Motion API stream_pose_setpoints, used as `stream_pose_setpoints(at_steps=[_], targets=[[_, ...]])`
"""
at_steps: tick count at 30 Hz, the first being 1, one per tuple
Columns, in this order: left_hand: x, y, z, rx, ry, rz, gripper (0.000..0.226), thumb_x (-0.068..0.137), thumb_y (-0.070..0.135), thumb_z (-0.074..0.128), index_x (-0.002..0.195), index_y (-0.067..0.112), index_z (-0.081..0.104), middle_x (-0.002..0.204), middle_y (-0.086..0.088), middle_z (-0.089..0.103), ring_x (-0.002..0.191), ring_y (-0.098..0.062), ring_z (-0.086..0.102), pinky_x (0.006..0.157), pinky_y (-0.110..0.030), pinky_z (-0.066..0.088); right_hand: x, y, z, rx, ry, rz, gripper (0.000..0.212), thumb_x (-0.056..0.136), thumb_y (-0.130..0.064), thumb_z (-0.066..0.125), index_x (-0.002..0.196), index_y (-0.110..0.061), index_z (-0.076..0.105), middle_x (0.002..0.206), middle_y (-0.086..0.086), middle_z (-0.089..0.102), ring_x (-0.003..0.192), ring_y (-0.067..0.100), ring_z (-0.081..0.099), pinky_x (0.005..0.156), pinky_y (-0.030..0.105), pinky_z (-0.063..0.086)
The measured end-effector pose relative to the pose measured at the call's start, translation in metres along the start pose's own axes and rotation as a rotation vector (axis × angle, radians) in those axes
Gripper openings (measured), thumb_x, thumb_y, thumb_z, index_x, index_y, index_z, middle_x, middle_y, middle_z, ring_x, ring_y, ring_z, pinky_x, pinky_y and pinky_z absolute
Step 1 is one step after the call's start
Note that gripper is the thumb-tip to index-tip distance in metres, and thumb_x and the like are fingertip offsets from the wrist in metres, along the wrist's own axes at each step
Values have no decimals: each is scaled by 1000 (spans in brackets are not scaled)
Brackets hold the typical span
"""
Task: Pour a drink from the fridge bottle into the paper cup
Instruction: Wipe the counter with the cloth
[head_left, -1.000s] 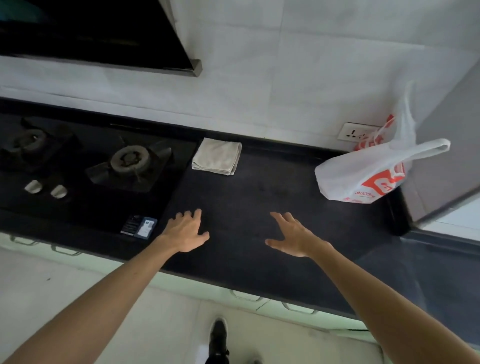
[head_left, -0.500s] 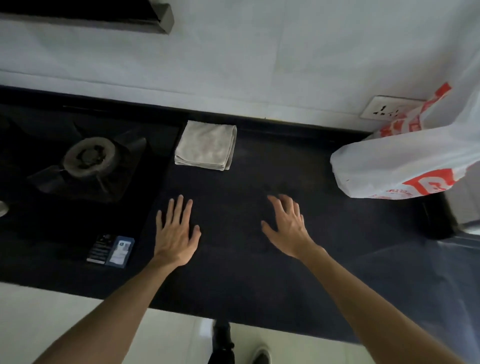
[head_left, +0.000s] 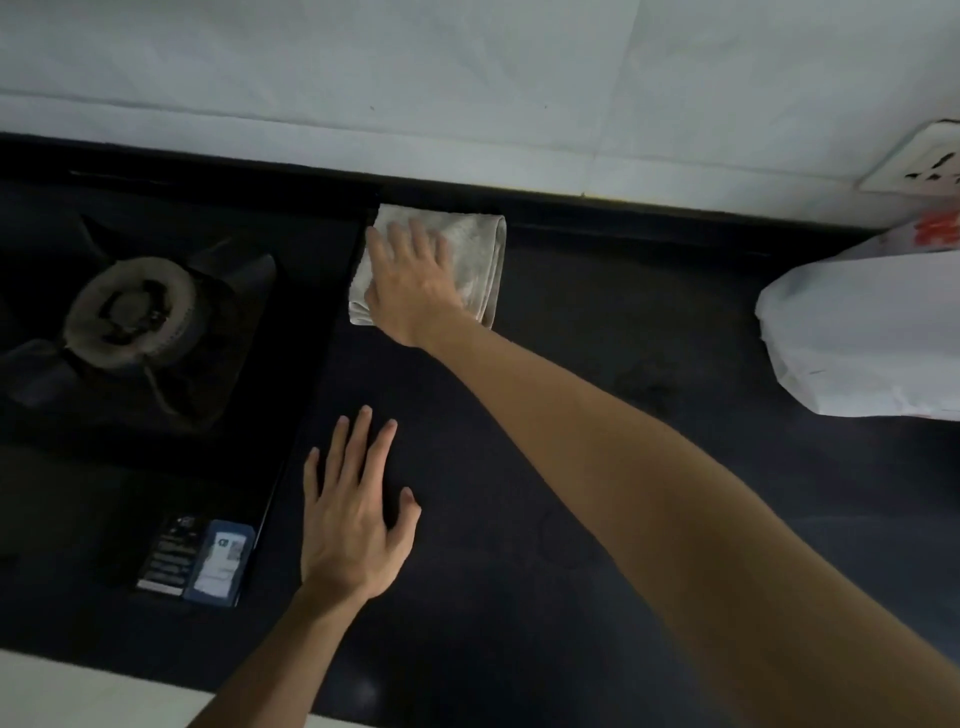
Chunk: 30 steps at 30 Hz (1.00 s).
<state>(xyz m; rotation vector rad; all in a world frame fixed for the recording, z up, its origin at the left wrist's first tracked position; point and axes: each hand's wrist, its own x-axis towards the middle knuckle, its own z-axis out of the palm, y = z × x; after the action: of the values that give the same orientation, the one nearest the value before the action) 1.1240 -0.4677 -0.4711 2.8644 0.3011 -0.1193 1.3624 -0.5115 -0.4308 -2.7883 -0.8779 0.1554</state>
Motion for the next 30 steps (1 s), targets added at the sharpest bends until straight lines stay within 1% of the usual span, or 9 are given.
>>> stream_pose_setpoints(at_steps=[3,5,8,11,13,17,22,26,30], targets=[[1,-2,2,3,0,-1,71,86,44,34,154,22,30,165,-3,19,154,-22,11,121,-54,17,40,0,13,-76,-94,1,67,99,-43,36,156,-14,14,162,16,14,150,37,2,119,59,10],[1,-3,3,0,3,0,72,86,44,34,154,22,29,165,-2,19,154,-21,10,122,-53,15,47,5,27,-54,-142,45,66,101,-48,25,158,-21,7,165,11,2,150,36,-9,118,60,-1],[2,-4,3,-9,9,3,71,85,43,35,153,22,31,165,-2,19,154,-21,11,122,-53,15,39,9,37,-46,-125,102,65,100,-54,18,158,-28,2,165,7,-7,149,38,-17,115,62,-12],[1,-5,3,-24,13,7,71,85,42,35,153,22,32,165,-2,20,154,-21,12,121,-54,16,12,24,33,-30,-94,176,71,97,-59,18,157,-29,-5,165,7,-8,147,41,-19,114,65,-12],[1,-5,3,-34,14,8,71,85,43,35,153,22,32,165,-2,20,154,-21,13,121,-54,16,-18,51,27,-35,-82,244,77,94,-64,18,156,-28,-9,165,8,-9,146,43,-21,113,66,-12],[1,-5,2,-21,17,10,71,86,45,32,153,21,31,165,-3,20,153,-22,13,122,-54,14,-90,124,11,-69,-89,375,83,88,-77,17,156,-34,-6,165,6,-11,145,44,-22,110,71,-11],[0,-2,1,-10,25,7,71,85,45,32,152,20,33,164,-5,22,153,-24,14,121,-56,14,-181,187,-3,-81,-90,481,81,85,-81,16,153,-44,-7,166,0,-6,148,42,-15,112,72,-4],[1,0,1,22,11,-12,73,85,46,31,153,20,31,165,-5,20,153,-24,11,122,-55,13,-226,174,7,-117,-94,449,80,85,-77,12,153,-42,-10,166,1,-4,148,43,-13,112,73,1],[1,1,0,39,-5,-15,74,84,47,30,153,21,30,165,-4,18,154,-24,9,122,-55,13,-223,126,19,-143,-99,346,80,87,-73,11,155,-36,-11,165,5,-13,146,46,-17,111,74,-1]])
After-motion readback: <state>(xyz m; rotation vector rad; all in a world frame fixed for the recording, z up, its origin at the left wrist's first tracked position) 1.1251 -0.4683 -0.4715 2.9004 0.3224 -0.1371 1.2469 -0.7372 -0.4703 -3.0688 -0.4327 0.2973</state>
